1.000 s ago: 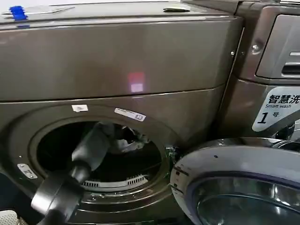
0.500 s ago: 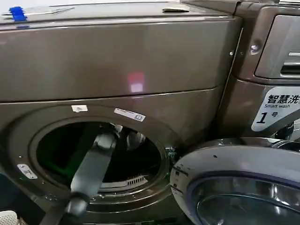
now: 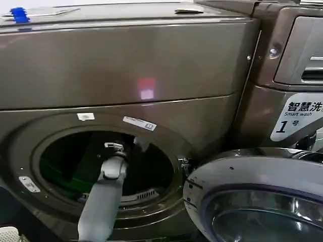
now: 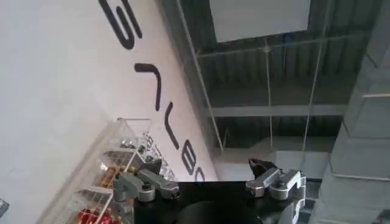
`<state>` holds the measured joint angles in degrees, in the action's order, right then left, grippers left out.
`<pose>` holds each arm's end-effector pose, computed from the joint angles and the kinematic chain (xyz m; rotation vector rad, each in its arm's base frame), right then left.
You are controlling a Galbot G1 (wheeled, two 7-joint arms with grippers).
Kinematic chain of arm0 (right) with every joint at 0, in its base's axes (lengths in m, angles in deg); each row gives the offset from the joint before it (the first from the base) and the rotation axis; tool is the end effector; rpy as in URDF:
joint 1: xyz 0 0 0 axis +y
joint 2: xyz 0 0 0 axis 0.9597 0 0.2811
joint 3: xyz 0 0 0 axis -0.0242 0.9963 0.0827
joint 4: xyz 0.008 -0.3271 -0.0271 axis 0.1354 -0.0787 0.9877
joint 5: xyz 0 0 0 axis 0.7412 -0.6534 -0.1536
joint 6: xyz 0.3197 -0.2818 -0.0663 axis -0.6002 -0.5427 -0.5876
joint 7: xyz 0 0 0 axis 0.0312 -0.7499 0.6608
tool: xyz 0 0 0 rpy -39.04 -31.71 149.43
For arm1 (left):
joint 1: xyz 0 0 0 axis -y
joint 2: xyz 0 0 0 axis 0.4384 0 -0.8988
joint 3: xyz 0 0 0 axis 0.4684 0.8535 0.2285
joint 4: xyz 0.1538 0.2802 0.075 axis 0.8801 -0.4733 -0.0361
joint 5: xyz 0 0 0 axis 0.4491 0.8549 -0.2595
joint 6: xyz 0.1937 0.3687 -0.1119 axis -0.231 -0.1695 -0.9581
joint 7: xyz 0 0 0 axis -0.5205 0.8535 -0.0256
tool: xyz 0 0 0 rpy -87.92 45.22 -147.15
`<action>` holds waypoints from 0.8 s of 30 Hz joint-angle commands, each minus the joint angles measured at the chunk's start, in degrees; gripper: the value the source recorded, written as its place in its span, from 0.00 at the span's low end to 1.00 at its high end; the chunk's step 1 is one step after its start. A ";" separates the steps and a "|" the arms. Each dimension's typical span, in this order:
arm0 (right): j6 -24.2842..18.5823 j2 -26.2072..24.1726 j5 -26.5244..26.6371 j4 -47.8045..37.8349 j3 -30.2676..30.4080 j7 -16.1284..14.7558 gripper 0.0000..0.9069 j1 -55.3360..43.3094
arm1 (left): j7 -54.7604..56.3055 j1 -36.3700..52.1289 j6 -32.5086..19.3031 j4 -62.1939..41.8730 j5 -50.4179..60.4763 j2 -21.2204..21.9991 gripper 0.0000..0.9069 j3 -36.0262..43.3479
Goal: Grasp the clothes from the dryer.
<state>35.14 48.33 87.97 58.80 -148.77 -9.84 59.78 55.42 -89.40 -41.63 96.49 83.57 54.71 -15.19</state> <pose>-0.1475 -0.3993 0.1881 1.3795 2.0274 -0.9367 0.5733 -0.0332 -0.2628 0.3548 2.8449 0.1569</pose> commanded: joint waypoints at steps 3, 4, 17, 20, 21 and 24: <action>-0.82 -0.34 1.60 -0.43 -0.79 0.51 1.00 0.62 | 10.56 -10.31 -5.86 9.40 2.43 2.59 0.00 -4.26; -0.87 -0.40 1.64 -0.51 -0.90 0.49 1.00 0.73 | 10.64 -10.55 -5.54 9.53 2.51 2.79 0.00 -4.33; -1.05 -0.36 2.37 -1.13 -1.84 -0.05 1.00 1.24 | 10.57 -11.14 -4.64 9.33 3.78 4.07 0.00 -4.19; -0.83 -0.34 2.02 -1.17 -2.11 -0.23 1.00 1.21 | 10.57 -11.14 -4.69 9.09 4.04 4.13 0.00 -4.27; -0.83 -0.36 2.02 -1.17 -2.15 -0.22 1.00 1.25 | 10.55 -11.11 -4.65 9.03 4.02 4.16 0.00 -4.35; -0.72 -0.45 1.86 -1.15 -2.26 -0.47 1.00 1.28 | 10.58 -11.01 -4.48 8.86 4.30 4.07 0.00 -4.58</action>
<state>34.30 47.95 89.89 57.68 -150.90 -9.83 61.02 64.87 -99.28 -45.71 104.54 87.28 58.58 -19.20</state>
